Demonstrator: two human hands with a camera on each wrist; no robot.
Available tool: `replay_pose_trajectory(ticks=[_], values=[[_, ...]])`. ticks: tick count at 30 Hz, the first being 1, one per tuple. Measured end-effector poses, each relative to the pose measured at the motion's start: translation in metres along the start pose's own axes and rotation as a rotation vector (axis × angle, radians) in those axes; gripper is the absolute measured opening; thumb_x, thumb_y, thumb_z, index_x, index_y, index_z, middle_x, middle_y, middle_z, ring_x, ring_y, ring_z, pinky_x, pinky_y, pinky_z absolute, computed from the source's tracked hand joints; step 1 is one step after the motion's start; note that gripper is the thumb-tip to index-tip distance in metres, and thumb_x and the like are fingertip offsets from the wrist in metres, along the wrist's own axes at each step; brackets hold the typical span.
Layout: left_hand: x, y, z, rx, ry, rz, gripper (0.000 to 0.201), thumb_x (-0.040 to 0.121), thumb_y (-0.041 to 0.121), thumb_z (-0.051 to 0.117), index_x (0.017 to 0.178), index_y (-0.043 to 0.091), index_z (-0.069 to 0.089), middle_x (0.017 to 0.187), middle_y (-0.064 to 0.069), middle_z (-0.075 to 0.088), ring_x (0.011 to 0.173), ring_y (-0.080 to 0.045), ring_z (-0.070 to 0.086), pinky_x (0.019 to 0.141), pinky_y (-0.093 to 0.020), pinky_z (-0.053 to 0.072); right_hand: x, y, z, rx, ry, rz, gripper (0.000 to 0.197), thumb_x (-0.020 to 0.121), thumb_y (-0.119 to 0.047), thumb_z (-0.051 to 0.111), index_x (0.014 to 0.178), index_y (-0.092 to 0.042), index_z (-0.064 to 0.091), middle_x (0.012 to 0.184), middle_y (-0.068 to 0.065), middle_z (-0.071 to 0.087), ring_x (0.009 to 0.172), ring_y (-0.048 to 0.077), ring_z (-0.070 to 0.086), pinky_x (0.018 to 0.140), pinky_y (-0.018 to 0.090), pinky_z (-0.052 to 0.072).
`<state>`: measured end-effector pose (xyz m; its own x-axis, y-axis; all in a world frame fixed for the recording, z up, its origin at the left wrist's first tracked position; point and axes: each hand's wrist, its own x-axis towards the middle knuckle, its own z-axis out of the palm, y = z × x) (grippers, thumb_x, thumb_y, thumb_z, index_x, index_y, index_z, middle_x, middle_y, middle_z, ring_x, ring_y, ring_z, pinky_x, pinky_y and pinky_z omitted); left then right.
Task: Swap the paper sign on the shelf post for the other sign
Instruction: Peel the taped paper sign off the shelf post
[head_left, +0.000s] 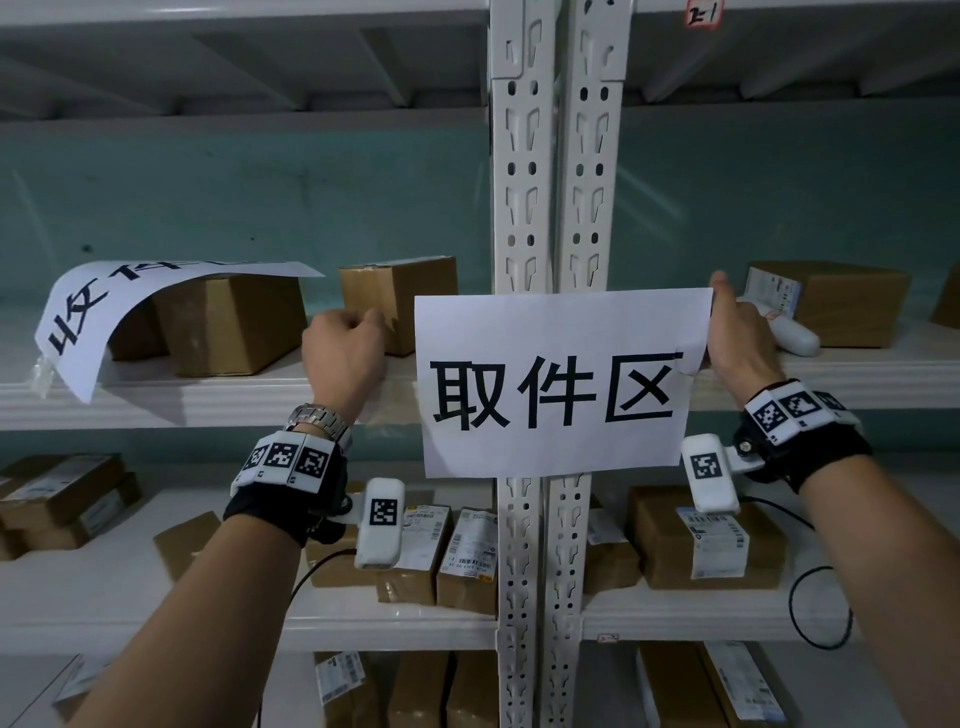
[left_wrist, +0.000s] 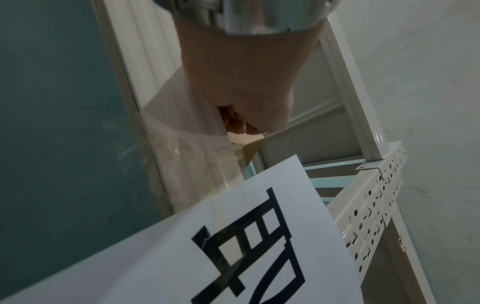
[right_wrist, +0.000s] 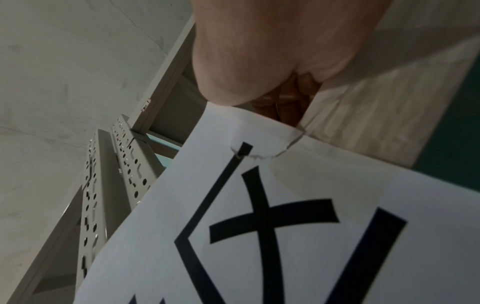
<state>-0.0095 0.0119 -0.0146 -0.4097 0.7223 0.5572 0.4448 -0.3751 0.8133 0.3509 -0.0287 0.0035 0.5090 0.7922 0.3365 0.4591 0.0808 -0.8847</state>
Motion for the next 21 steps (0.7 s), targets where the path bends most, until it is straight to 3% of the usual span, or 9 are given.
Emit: replay_pose_trajectory(ticks=[2,8,11,14,18,21], values=[[-0.002,-0.001,0.0,-0.031,0.008,0.012,0.026,0.088,0.019,0.055,0.063,0.012,0.054,0.057,-0.005,0.047,0.056,-0.019,0.041,0.058,-0.029,0.036,0.001,0.001,0.001,-0.01,0.011,-0.007,0.071,0.102,-0.061,0.017,0.109,-0.009,0.065,0.123,0.018,0.064,0.108,0.03,0.057,0.098,0.039,0.041],[-0.003,0.002,-0.012,-0.247,0.026,0.016,0.024,0.089,0.016,0.057,0.065,0.011,0.055,0.055,0.0,0.042,0.05,-0.015,0.035,0.052,-0.026,0.031,0.003,0.002,0.002,-0.033,0.02,-0.006,0.078,0.102,-0.061,0.016,0.119,-0.003,0.065,0.124,0.022,0.064,0.109,0.033,0.057,0.097,0.041,0.042],[-0.015,-0.006,-0.018,-0.225,0.055,0.094,0.028,0.091,0.016,0.058,0.064,0.006,0.059,0.056,-0.006,0.046,0.053,-0.019,0.04,0.053,-0.027,0.035,0.003,0.002,0.002,-0.03,0.023,-0.001,0.079,0.102,-0.062,0.017,0.122,-0.002,0.063,0.128,0.022,0.062,0.114,0.034,0.057,0.098,0.041,0.04],[-0.026,-0.014,-0.024,-0.204,0.067,0.196,0.034,0.093,0.018,0.058,0.063,0.002,0.059,0.055,-0.008,0.048,0.054,-0.019,0.042,0.053,-0.027,0.037,0.0,0.001,0.003,-0.055,0.021,0.003,0.075,0.105,-0.058,0.017,0.125,0.0,0.06,0.133,0.025,0.058,0.114,0.034,0.054,0.089,0.036,0.034],[-0.036,-0.019,-0.031,-0.18,0.22,0.292,0.043,0.092,0.016,0.057,0.051,0.005,0.048,0.047,-0.001,0.037,0.045,-0.012,0.031,0.045,-0.021,0.025,-0.002,0.0,0.002,-0.071,0.024,-0.01,0.077,0.106,-0.057,0.016,0.128,0.004,0.058,0.137,0.028,0.056,0.122,0.037,0.053,0.092,0.038,0.034],[-0.049,-0.031,-0.035,-0.129,0.337,0.248,0.047,0.093,0.013,0.055,0.047,0.007,0.045,0.043,0.003,0.031,0.04,-0.008,0.025,0.043,-0.021,0.02,-0.004,0.0,0.002,-0.069,0.027,-0.009,0.078,0.105,-0.057,0.016,0.127,0.005,0.059,0.136,0.029,0.056,0.122,0.037,0.053,0.094,0.039,0.035]])
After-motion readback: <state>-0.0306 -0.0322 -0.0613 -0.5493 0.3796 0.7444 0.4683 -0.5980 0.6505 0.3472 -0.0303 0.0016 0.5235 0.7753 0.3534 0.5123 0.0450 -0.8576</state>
